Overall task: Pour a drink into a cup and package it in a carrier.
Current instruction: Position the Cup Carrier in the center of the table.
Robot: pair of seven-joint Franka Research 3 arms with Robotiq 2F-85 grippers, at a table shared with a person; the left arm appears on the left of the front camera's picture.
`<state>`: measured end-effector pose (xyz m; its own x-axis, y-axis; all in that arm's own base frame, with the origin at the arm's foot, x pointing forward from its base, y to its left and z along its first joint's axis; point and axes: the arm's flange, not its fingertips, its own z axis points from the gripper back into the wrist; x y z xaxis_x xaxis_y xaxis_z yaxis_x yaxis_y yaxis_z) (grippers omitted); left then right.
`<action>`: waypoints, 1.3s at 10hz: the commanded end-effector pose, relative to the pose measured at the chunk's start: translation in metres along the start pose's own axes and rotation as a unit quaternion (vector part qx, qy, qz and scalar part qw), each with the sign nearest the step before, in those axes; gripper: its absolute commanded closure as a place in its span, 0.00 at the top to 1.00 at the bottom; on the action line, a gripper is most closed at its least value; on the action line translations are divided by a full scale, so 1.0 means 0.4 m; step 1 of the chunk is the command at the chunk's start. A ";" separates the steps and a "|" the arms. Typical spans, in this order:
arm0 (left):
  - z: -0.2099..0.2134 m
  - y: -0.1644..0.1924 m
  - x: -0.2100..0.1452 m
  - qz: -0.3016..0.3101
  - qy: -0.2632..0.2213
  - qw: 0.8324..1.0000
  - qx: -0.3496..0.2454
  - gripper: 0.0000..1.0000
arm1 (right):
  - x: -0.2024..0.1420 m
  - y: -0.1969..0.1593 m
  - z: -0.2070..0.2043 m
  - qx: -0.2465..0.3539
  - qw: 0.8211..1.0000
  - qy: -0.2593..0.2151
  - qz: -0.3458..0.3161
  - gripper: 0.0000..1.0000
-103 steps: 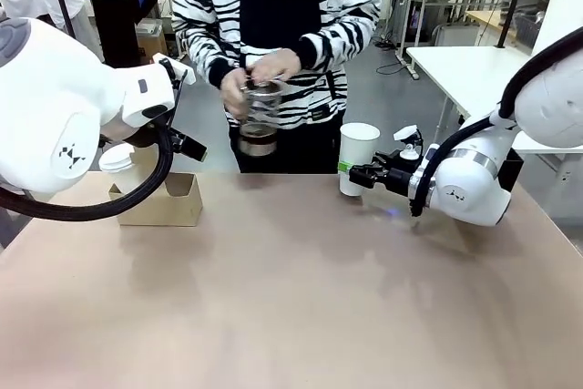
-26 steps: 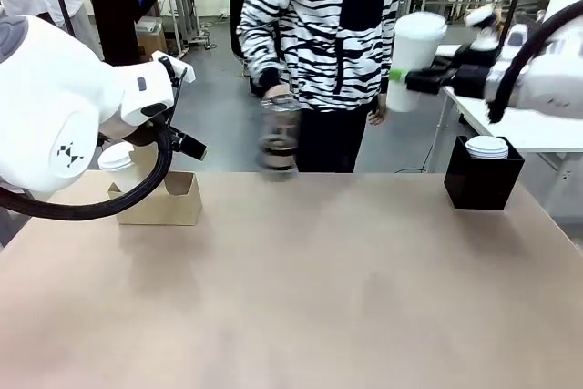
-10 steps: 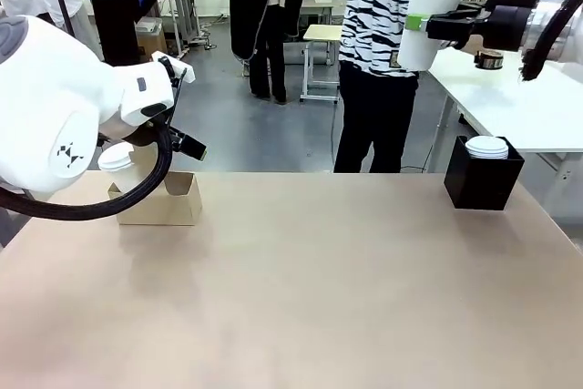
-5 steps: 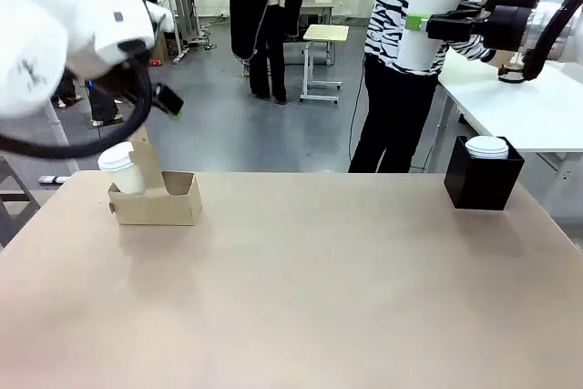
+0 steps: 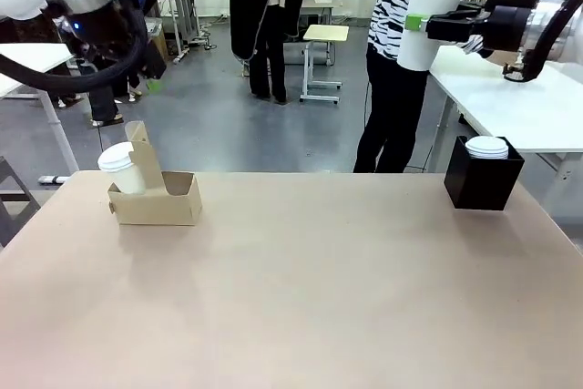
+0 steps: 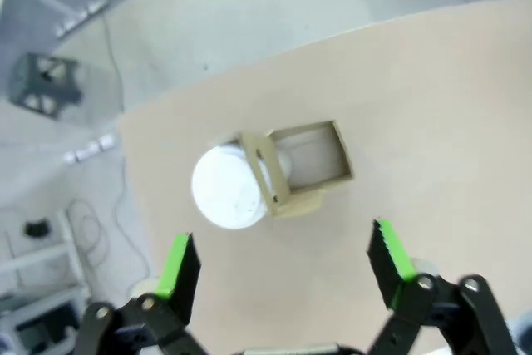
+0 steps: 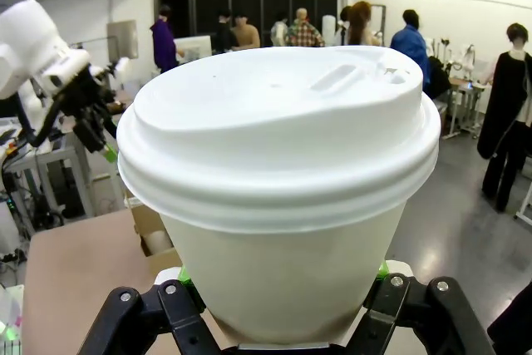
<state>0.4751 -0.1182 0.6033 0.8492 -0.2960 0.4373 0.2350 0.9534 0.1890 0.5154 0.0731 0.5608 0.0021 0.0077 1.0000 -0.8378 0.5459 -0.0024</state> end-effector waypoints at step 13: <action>-0.306 0.053 -0.020 0.085 0.065 0.994 -0.026 0.32 | 0.004 0.003 -0.003 0.000 1.000 -0.007 0.007 0.81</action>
<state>0.5338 -0.0902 0.4959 0.9347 -0.1479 0.3232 0.1248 0.9880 0.0913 0.5155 0.0733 0.5607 0.0023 0.0078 1.0000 -0.8379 0.5457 -0.0024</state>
